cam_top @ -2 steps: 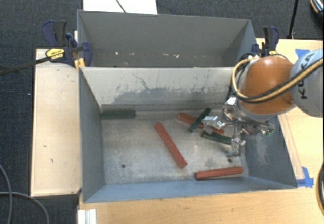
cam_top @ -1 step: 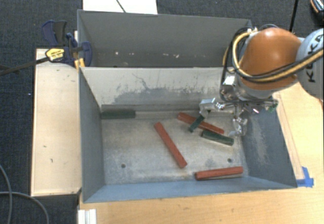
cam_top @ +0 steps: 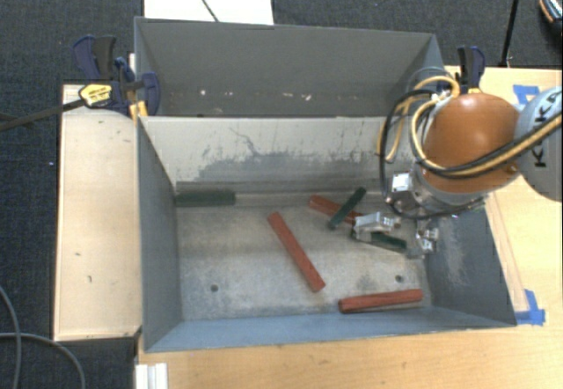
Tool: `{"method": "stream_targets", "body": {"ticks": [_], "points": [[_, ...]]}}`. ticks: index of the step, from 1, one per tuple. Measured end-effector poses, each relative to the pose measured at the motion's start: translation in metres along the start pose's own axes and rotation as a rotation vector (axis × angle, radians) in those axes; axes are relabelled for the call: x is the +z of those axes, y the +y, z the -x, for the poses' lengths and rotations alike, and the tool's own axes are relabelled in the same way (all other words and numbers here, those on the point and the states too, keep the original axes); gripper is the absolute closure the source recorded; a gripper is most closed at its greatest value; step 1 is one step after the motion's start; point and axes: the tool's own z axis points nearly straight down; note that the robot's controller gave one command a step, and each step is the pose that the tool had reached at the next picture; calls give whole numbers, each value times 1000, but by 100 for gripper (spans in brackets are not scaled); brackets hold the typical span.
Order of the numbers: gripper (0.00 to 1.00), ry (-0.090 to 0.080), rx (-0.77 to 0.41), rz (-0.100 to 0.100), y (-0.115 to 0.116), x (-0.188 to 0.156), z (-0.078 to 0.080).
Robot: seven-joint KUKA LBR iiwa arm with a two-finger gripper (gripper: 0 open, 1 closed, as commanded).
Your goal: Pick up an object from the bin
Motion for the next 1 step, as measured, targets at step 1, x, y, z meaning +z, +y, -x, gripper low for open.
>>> {"method": "stream_targets", "body": {"ticks": [1], "points": [[0,-2,-359,-9,23,-70,14]]}}
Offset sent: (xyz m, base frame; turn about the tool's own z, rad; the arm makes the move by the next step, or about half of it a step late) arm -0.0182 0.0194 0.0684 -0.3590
